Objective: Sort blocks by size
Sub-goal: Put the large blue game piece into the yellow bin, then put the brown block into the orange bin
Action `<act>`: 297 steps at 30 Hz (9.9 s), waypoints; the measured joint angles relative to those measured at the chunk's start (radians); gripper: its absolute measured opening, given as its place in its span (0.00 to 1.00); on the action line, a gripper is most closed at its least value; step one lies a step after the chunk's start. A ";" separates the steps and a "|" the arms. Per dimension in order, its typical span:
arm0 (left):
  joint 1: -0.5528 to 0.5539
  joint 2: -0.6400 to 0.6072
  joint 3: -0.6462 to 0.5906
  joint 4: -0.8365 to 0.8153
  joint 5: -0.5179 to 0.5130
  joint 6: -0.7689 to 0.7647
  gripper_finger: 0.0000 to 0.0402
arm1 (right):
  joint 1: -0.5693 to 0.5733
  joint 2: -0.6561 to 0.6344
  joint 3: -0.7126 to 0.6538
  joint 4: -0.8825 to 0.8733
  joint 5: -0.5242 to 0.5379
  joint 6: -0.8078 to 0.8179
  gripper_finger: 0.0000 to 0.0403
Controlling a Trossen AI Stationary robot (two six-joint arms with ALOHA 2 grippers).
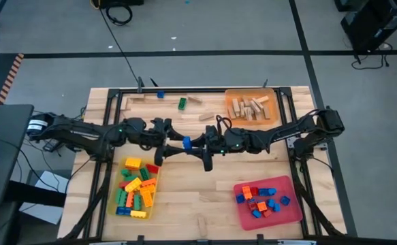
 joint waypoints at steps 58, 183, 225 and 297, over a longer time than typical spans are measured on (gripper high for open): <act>-0.188 -0.146 0.335 -1.456 -0.190 -0.043 0.38 | 0.057 0.001 0.001 -0.253 0.011 0.208 0.67; 1.173 0.664 0.711 -1.576 -0.239 0.190 0.62 | 0.038 -0.482 -0.253 -1.062 0.288 0.469 0.65; 0.997 0.992 0.745 -1.921 -0.774 0.497 0.00 | 0.021 -0.211 -0.253 -0.688 0.230 0.462 0.64; 1.052 0.762 0.681 -1.596 -0.406 0.576 0.00 | -0.020 -0.208 -0.253 -0.634 0.168 0.405 0.64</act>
